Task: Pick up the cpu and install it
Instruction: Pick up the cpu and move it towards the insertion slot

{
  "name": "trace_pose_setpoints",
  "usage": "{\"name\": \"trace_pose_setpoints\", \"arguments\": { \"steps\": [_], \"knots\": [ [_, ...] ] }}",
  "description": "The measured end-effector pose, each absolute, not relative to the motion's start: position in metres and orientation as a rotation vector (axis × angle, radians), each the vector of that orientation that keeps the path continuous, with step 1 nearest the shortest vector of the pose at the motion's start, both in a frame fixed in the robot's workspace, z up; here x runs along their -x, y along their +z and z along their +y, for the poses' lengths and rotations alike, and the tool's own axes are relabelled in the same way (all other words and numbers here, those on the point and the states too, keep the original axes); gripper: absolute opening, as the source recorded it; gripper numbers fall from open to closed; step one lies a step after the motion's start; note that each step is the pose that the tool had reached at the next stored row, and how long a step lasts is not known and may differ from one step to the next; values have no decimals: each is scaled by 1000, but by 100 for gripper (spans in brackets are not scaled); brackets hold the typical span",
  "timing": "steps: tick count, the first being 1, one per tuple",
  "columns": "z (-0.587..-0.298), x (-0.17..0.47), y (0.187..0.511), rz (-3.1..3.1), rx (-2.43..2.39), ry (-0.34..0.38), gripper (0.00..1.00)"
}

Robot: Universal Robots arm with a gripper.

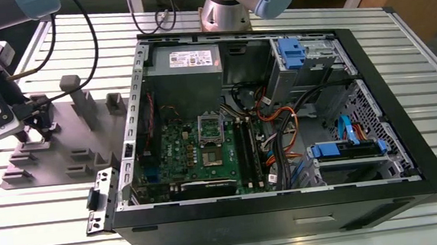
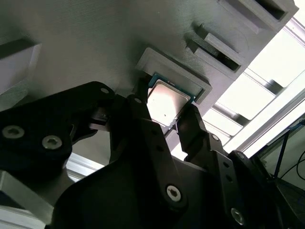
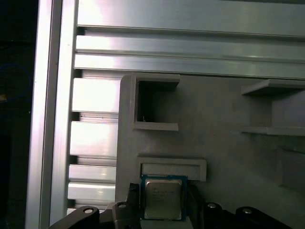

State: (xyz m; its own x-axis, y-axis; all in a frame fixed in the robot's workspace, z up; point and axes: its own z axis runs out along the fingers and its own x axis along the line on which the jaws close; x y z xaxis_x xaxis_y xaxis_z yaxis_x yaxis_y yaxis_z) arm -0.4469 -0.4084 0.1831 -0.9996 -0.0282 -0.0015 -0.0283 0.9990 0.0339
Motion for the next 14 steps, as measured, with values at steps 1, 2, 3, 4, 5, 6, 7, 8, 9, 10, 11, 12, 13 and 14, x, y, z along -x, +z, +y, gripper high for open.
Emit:
{"name": "trace_pose_setpoints", "arguments": {
  "steps": [1,2,3,4,5,6,7,8,9,10,11,12,13,14],
  "knots": [
    [-408,447,183,3140,44,53,56],
    [-408,447,183,3140,44,53,56],
    [-408,447,183,3140,44,53,63],
    [-408,446,183,3140,44,53,63],
    [-408,446,183,3140,44,53,63],
    [-408,446,183,3140,44,53,63],
    [-408,445,183,3140,44,53,63],
    [-408,445,183,3140,44,53,63],
    [-408,444,183,3140,44,53,63],
    [-408,443,183,3140,44,53,63],
    [-408,443,183,3140,44,53,63],
    [-408,442,183,3140,44,53,63],
    [-408,442,183,3140,44,53,63],
    [-408,441,183,3140,44,53,63]
  ]
}}
